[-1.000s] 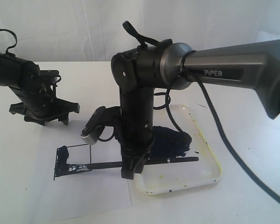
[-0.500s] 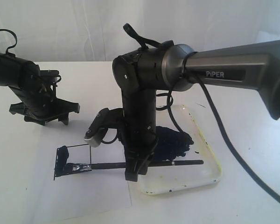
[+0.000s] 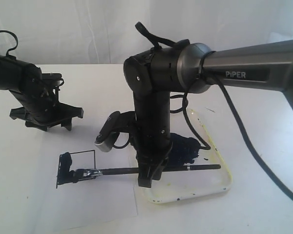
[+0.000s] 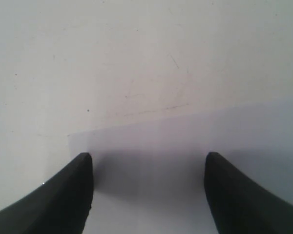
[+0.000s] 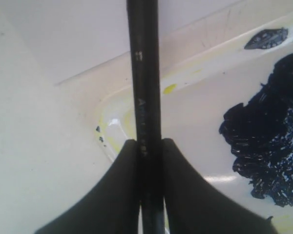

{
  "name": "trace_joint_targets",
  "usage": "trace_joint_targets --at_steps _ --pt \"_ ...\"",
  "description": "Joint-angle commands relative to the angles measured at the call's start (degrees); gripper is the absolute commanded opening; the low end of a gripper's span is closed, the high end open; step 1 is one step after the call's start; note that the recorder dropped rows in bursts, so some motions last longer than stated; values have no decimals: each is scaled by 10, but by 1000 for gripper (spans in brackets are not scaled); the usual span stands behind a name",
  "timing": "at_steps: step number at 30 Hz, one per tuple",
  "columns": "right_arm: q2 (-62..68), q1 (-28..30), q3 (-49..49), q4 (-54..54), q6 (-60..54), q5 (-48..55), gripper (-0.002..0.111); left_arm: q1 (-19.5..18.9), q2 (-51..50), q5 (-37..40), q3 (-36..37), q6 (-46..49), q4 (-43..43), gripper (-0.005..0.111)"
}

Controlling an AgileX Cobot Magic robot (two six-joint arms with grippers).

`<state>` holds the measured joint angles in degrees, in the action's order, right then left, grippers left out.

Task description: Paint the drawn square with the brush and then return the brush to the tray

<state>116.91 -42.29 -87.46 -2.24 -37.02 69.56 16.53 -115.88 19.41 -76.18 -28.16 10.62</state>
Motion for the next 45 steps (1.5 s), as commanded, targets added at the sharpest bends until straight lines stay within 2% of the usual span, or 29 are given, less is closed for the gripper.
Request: trace_joint_targets --at_steps 1,10,20,45 --pt "-9 12 3 12 12 4 0 1 -8 32 5 -1 3 68" --pt "-9 13 3 19 11 4 0 1 -8 31 5 -1 3 68" --pt "-9 13 3 -20 -19 4 0 1 -8 30 5 -1 3 68" --pt "-9 13 27 61 29 4 0 1 -8 30 5 -1 3 68"
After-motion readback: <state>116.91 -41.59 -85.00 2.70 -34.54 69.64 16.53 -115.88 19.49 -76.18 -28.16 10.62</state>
